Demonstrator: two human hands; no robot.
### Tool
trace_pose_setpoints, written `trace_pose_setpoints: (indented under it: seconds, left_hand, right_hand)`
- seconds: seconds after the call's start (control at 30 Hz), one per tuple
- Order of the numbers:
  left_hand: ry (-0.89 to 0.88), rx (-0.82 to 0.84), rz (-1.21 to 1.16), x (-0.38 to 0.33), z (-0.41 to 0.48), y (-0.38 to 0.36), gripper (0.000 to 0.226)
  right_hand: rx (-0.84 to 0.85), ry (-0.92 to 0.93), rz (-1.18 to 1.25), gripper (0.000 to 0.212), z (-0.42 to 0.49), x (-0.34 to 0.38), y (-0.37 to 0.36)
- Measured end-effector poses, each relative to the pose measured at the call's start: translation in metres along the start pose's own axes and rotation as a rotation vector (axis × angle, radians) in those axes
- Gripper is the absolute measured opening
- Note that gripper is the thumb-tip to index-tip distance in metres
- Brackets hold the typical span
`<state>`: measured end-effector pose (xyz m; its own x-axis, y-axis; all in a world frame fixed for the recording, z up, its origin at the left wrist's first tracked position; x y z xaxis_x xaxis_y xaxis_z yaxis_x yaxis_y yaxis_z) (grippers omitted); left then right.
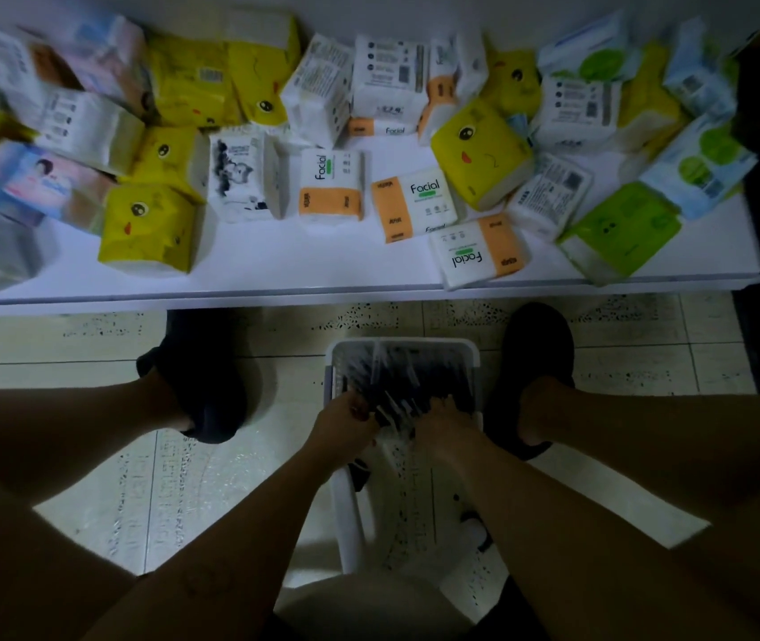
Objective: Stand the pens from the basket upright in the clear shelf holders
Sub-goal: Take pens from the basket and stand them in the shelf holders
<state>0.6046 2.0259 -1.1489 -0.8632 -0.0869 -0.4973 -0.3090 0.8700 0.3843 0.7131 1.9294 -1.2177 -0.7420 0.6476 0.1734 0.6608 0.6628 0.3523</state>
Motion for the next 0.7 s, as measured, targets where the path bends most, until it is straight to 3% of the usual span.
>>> trace_pose_setpoints:
  seconds: [0.1, 0.23, 0.33, 0.4, 0.47, 0.53, 0.6, 0.7]
  left_hand:
    - [0.041, -0.001, 0.012, 0.009, 0.006, -0.002, 0.013]
    - [0.071, -0.019, -0.005, 0.012, 0.013, 0.003, 0.012]
    - [0.038, -0.030, -0.043, 0.004, 0.014, 0.009, 0.008]
    - [0.044, -0.015, -0.085, 0.000, 0.013, 0.008, 0.027]
    - [0.076, -0.028, -0.141, -0.001, 0.011, 0.009, 0.036]
    - [0.112, -0.053, -0.254, 0.001, 0.011, 0.010, 0.033]
    - [0.137, -0.061, -0.370, 0.002, 0.008, 0.012, 0.023]
    - [0.138, -0.013, -0.489, -0.002, -0.001, 0.012, 0.013]
  right_hand:
    - [-0.020, -0.021, -0.025, 0.058, 0.001, 0.003, 0.005]
    - [-0.175, -0.022, 0.144, 0.016, 0.001, 0.006, 0.031]
    - [-0.368, -0.029, 0.254, 0.014, -0.009, 0.002, 0.059]
    - [-0.414, -0.051, 0.333, 0.011, -0.013, -0.002, 0.067]
    - [-0.396, -0.070, 0.447, 0.016, -0.013, -0.007, 0.067]
    - [-0.395, -0.050, 0.554, 0.008, -0.015, -0.007, 0.067]
    - [-0.363, -0.049, 0.631, 0.028, -0.023, -0.008, 0.065]
    - [-0.247, -0.079, 0.715, 0.033, -0.038, -0.008, 0.055]
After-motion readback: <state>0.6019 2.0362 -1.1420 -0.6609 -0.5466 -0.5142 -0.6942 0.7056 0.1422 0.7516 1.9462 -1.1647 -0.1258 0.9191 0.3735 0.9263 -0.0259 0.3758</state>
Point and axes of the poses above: each hand's wrist, its own z-axis towards the middle knuckle, its own y-axis out of the back of the hand, x = y × z, the point moved 9 cm from there along z, towards the middle knuckle, and after that the axes turned 9 degrees about z, right-handed, at the moved point
